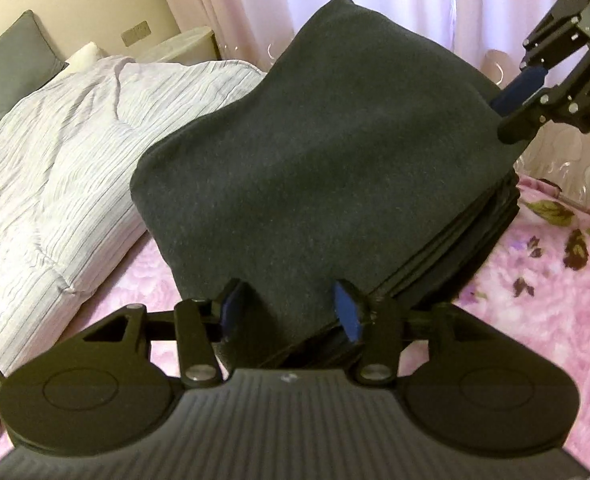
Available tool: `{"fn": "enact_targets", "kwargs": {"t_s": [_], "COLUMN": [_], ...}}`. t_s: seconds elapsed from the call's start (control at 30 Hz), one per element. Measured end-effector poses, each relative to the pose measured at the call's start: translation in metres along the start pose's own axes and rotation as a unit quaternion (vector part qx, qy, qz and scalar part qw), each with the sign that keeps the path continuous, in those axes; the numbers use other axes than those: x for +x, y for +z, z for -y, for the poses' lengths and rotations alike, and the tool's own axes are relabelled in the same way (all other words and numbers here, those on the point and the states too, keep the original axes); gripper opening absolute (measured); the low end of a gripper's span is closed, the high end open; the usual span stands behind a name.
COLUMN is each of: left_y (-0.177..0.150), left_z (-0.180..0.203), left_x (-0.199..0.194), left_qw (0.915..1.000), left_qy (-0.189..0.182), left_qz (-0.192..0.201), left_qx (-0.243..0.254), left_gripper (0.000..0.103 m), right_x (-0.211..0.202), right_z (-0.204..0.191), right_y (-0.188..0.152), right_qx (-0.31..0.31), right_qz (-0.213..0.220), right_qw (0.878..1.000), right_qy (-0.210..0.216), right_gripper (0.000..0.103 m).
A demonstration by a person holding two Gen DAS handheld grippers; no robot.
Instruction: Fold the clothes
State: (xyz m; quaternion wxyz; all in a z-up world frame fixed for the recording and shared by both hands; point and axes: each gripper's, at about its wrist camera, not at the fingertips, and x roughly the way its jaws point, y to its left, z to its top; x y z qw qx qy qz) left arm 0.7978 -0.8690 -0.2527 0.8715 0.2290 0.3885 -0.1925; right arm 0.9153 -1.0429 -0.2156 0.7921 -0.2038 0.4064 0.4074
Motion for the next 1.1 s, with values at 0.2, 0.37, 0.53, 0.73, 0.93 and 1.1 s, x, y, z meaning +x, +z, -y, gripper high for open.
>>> {"fn": "enact_targets", "kwargs": {"t_s": [0.2,0.37,0.53,0.73,0.93,1.1], "left_y": [-0.001,-0.02,-0.046,-0.052,-0.035,-0.02], "left_z": [0.005,0.007,0.015,0.047,0.071,0.084], "left_x": [-0.021,-0.054,-0.086,-0.131,-0.173,-0.206], "left_qw": [0.9988,0.9876,0.9623,0.9578,0.9585,0.9505], "left_qy": [0.022,0.022,0.03,-0.001,0.024,0.066], "left_qz": [-0.017,-0.028,-0.073,-0.093,-0.067,-0.042], "left_qx": [-0.039,-0.153,-0.26,-0.272,-0.276,-0.301], "left_gripper": [0.063,0.086,0.1,0.101,0.101,0.101], "right_x": [-0.021,-0.057,-0.093,-0.135,-0.167,-0.185], "right_z": [-0.013,-0.028,-0.048,-0.073,-0.087,-0.089], "right_y": [0.001,-0.019,-0.049,-0.07,-0.08,-0.084], "right_qx": [0.01,0.083,0.145,0.178,0.182,0.204], "right_qz": [0.009,0.02,-0.001,-0.003,0.002,0.014], "right_qw": [1.0,0.996,0.989,0.984,0.982,0.976], "right_qy": [-0.019,-0.014,-0.019,-0.03,-0.047,-0.069], "right_gripper": [0.064,0.076,0.077,0.081,0.088,0.093]}}
